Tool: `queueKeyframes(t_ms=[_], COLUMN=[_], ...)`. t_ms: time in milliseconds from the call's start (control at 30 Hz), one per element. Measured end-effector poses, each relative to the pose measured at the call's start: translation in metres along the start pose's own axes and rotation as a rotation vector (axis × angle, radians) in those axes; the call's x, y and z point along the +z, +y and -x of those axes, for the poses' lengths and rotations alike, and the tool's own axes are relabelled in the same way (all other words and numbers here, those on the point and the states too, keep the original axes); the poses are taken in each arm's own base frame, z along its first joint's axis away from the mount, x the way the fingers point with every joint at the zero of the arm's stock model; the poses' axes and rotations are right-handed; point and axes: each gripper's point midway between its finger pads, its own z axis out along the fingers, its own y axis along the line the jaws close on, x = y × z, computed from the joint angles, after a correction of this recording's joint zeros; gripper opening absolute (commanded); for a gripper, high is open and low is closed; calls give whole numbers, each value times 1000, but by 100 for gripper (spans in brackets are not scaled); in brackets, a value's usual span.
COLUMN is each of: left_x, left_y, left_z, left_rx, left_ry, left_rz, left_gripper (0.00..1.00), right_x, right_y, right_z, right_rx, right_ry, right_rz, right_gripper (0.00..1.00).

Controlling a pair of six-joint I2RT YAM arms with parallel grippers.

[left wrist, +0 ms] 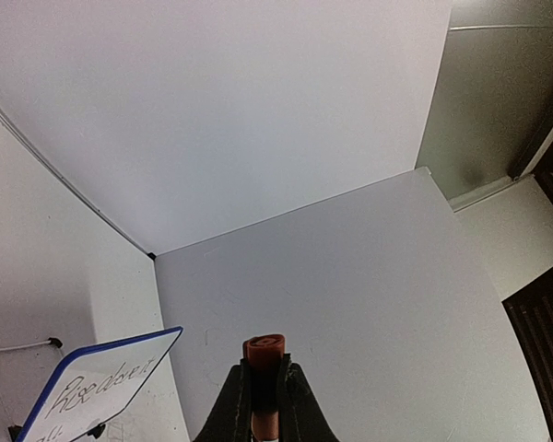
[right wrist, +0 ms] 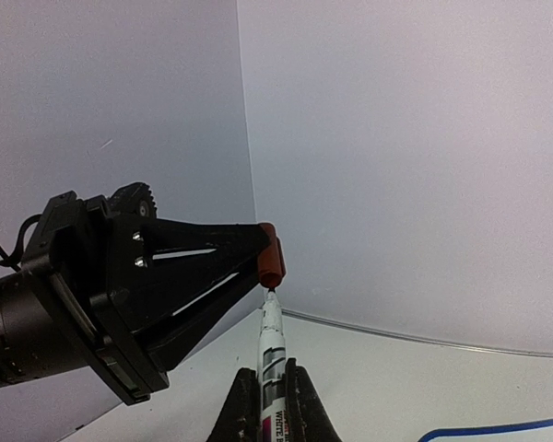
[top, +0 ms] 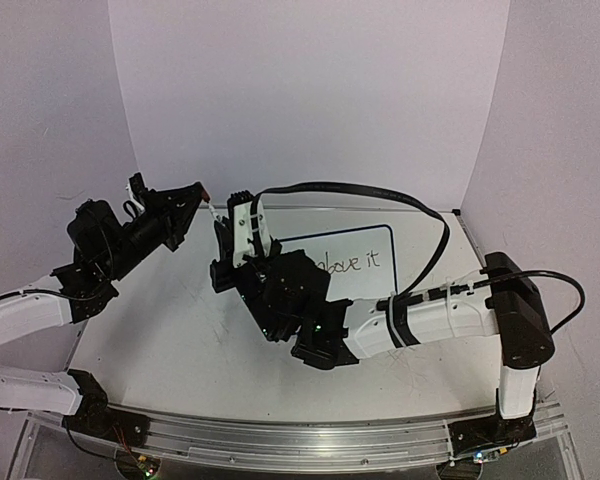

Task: Write a sentence on the whiteboard
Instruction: Insert the whiteboard marker without the cap into the pen cap.

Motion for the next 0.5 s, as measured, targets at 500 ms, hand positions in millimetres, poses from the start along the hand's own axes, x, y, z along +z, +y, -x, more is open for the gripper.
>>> queueKeyframes(t_ms=[500], left_x=[0], left_y=[1], left_z=[2], left_rx=[13], left_ry=[-11], left_rz=[5], left_gripper=[0], right_x=[0], right_y=[-1], right_z=[0], right_rx=[-11], right_ry=[0], right_rz=[-6], right_gripper=[0])
